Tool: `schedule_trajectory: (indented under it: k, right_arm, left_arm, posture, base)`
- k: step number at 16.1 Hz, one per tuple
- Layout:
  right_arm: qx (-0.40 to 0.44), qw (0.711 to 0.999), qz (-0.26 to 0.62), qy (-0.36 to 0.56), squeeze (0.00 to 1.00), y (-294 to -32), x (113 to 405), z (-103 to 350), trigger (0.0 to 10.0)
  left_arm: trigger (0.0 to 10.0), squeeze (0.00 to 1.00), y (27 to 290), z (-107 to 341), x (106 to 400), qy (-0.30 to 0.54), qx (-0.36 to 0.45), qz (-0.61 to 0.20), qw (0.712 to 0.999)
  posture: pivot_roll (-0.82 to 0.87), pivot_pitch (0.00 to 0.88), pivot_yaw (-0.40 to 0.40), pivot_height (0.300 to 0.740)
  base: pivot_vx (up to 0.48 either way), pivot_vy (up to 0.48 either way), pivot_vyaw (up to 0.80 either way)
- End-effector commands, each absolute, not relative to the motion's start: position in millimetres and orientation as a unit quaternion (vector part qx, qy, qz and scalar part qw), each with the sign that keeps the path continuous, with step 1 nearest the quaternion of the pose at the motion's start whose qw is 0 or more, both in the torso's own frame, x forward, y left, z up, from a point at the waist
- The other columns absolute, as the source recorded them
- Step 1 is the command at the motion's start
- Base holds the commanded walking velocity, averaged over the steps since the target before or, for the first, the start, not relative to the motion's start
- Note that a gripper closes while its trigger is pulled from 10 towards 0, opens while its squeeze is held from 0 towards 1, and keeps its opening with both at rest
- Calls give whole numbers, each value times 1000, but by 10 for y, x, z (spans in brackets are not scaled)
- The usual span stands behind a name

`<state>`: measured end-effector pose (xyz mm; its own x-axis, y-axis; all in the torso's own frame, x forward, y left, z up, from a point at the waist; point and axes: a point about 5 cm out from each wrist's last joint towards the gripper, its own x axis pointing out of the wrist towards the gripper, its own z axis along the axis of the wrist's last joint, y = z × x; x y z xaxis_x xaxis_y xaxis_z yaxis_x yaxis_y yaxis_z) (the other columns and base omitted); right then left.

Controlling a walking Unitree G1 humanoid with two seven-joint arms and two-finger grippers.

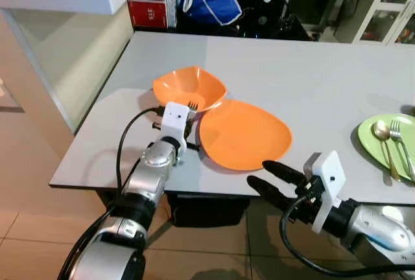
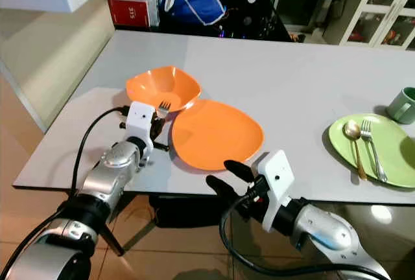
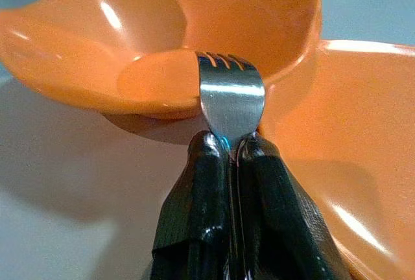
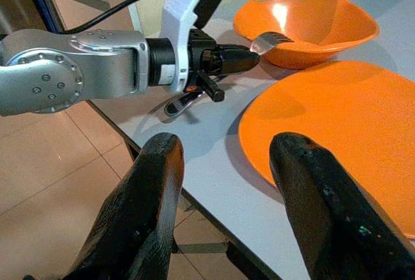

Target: Setting the table

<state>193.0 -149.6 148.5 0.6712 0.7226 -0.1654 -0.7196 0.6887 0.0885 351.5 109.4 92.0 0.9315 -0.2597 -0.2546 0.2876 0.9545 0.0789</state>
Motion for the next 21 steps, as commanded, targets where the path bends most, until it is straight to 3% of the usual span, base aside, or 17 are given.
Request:
schedule_trajectory:
  k: [1, 8, 9, 10, 11, 21]
  right_arm:
    - [3, 914, 396, 93, 0, -1485, 1916, 1517, 10000]
    - [4, 913, 398, 92, 0, -1474, 1926, 1525, 10000]
    - [5, 911, 402, 93, 0, -1469, 1925, 1527, 10000]
    - [10, 905, 414, 98, 0, -1455, 1904, 1529, 10000]
    - [15, 899, 425, 104, 0, -1445, 1878, 1531, 10000]
    - [13, 900, 425, 100, 0, -1453, 1918, 1543, 10000]
  left_arm:
    - [10000, 0, 1077, 929, 3536, 121, 57, -141, 981]
    - [10000, 0, 1144, 949, 3585, 116, 64, -128, 983]
    - [10000, 82, 1142, 944, 3583, 117, 62, -131, 982]
    - [10000, 765, 1138, 937, 3579, 120, 61, -135, 982]
    - [10000, 1000, 1134, 931, 3578, 121, 61, -136, 981]
    - [10000, 1000, 1142, 965, 3588, 114, 53, -137, 983]
  posture:
    - [-112, 0, -3, 740]
    - [-109, 0, -4, 740]
    - [-108, 0, -4, 740]
    - [-109, 0, -4, 740]
    - [-109, 0, -5, 740]
    - [-108, 0, -5, 740]
  base:
    - [0, 0, 0]
    - [0, 0, 0]
    - [0, 0, 0]
    - [0, 0, 0]
    - [0, 0, 0]
    - [0, 0, 0]
